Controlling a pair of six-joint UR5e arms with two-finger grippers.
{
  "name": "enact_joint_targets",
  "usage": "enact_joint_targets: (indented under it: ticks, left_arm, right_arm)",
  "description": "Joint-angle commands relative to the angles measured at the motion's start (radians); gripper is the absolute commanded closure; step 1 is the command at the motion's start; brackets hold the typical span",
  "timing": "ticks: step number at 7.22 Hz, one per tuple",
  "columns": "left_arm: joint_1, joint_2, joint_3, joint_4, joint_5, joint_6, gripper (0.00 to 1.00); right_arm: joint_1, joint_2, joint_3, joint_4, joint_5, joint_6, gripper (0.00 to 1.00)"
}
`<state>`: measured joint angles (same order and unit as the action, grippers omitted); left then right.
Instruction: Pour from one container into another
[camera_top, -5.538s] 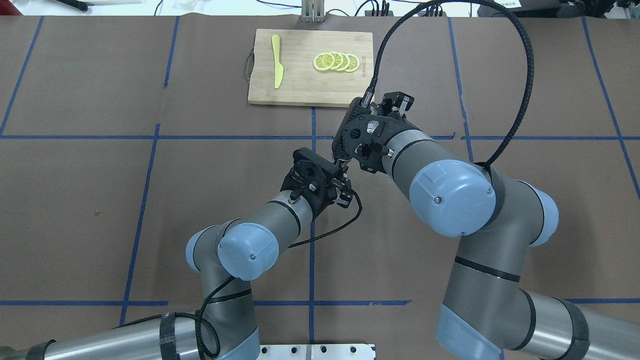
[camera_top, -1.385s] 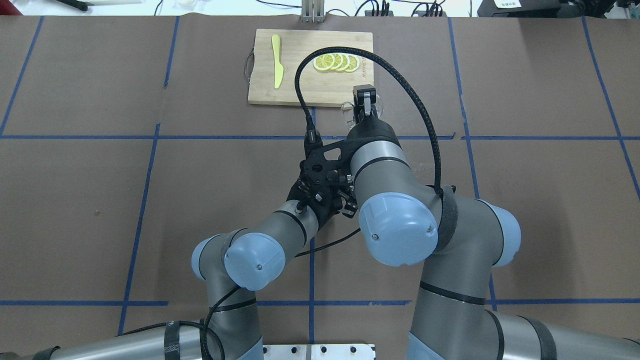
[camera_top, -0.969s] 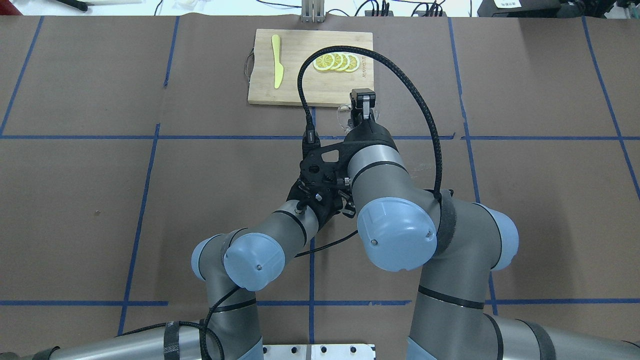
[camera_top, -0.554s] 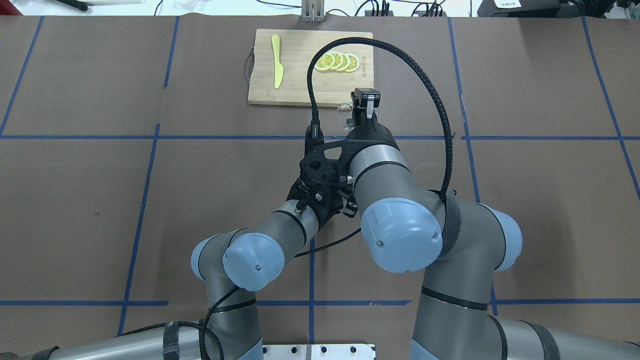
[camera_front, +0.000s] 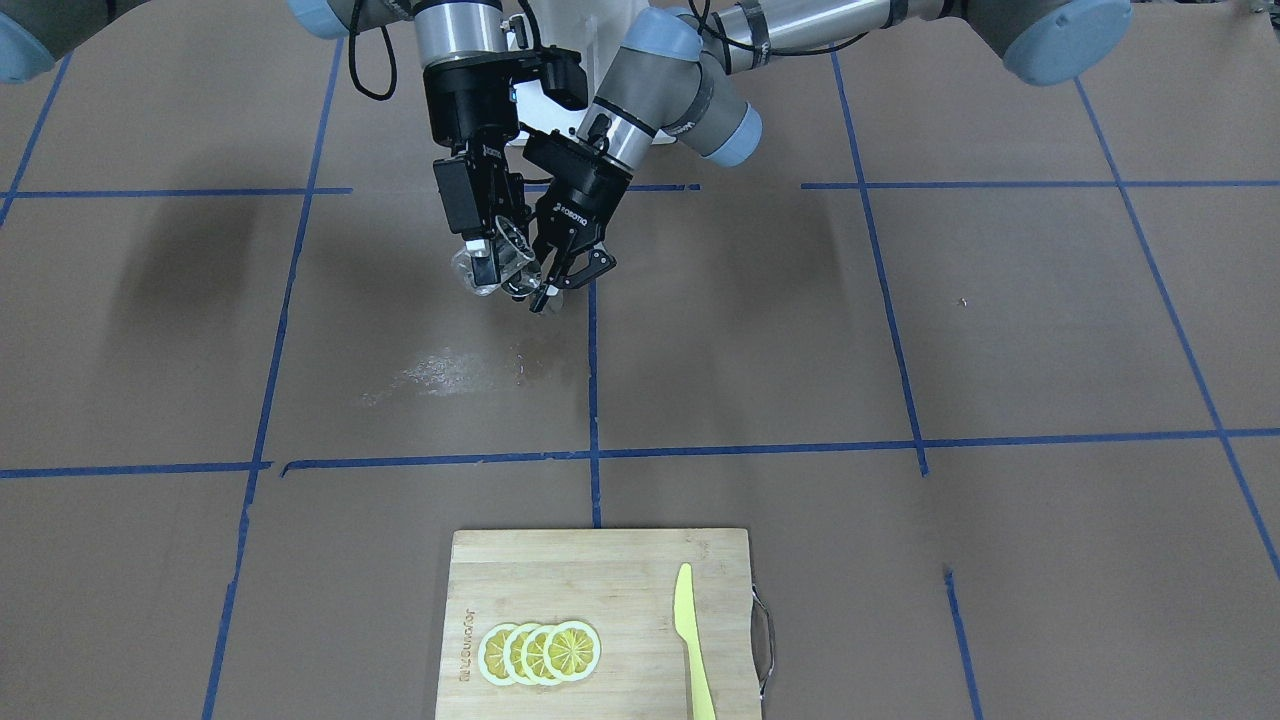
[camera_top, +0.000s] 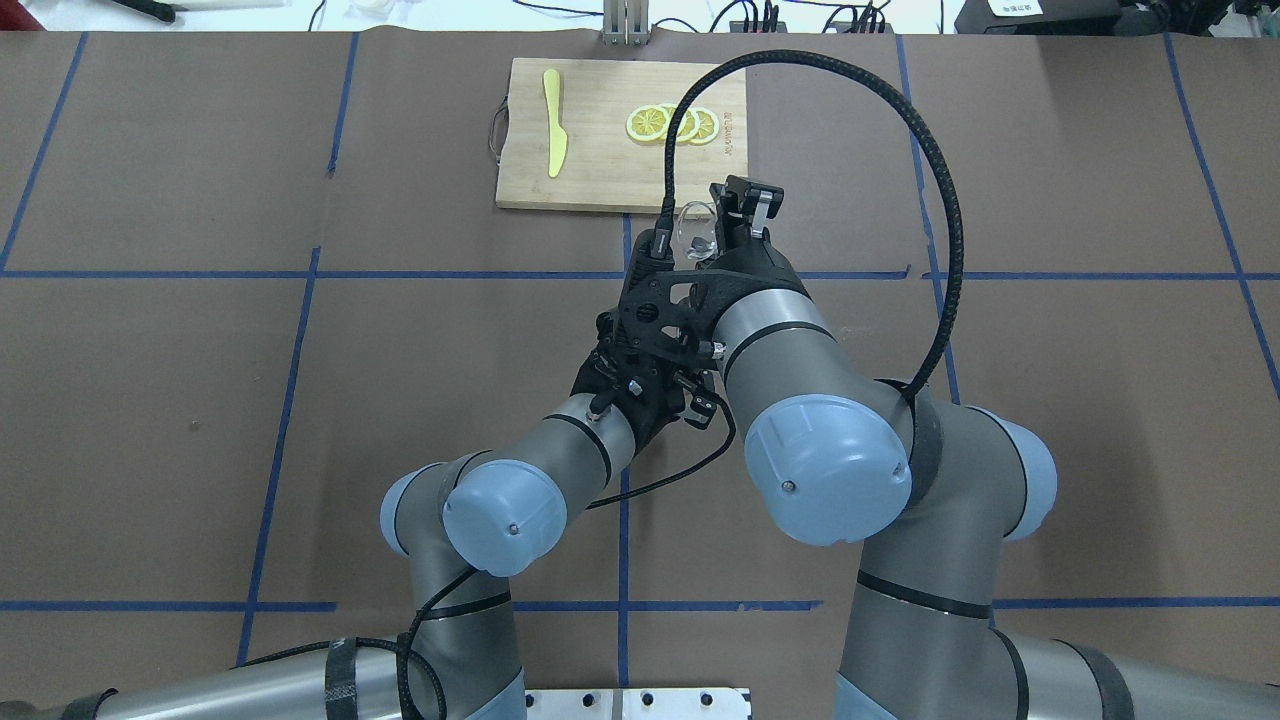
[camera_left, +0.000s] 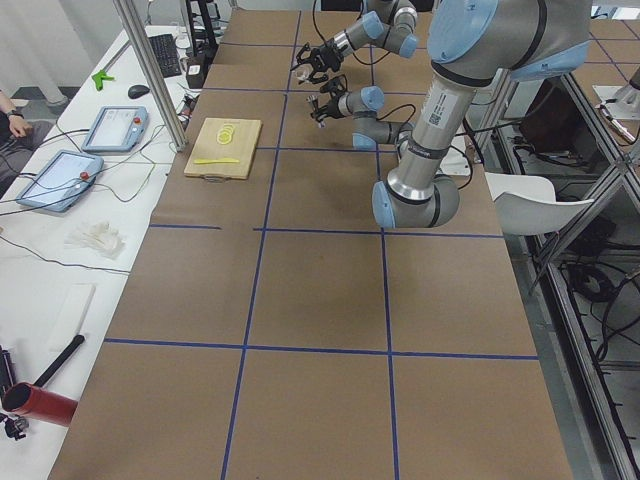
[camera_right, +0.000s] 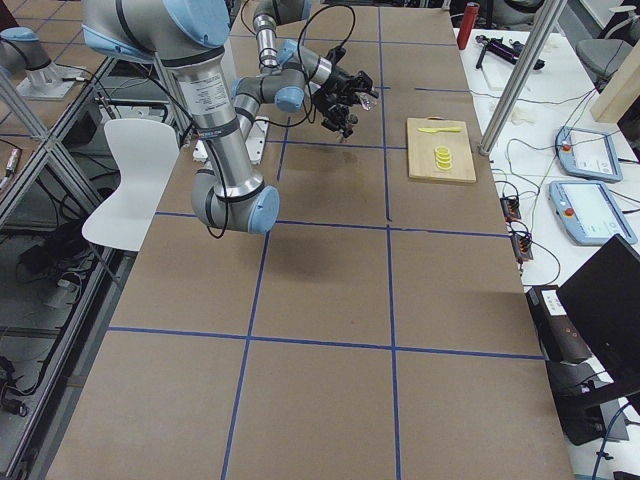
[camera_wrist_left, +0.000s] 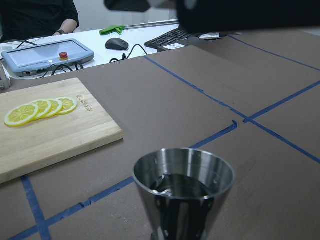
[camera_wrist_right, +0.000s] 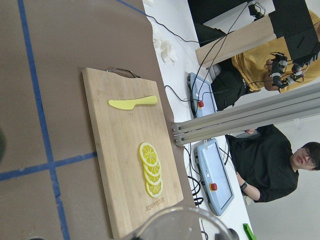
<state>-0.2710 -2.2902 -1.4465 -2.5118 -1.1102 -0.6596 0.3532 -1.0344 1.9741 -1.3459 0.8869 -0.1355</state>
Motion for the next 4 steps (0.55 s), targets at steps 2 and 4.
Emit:
enact_joint_targets:
  ticks: [2, 4]
  left_arm:
    - [-0.019, 0.005, 0.000, -0.027, 0.003, 0.000, 1.00]
    - [-0.030, 0.009, 0.000, -0.029, 0.003, 0.000, 1.00]
  right_arm:
    - [0.019, -0.055, 0.021, 0.082, 0.029, 0.196, 1.00]
    - [0.046, -0.088, 0.067, 0.105, 0.032, 0.398, 1.00]
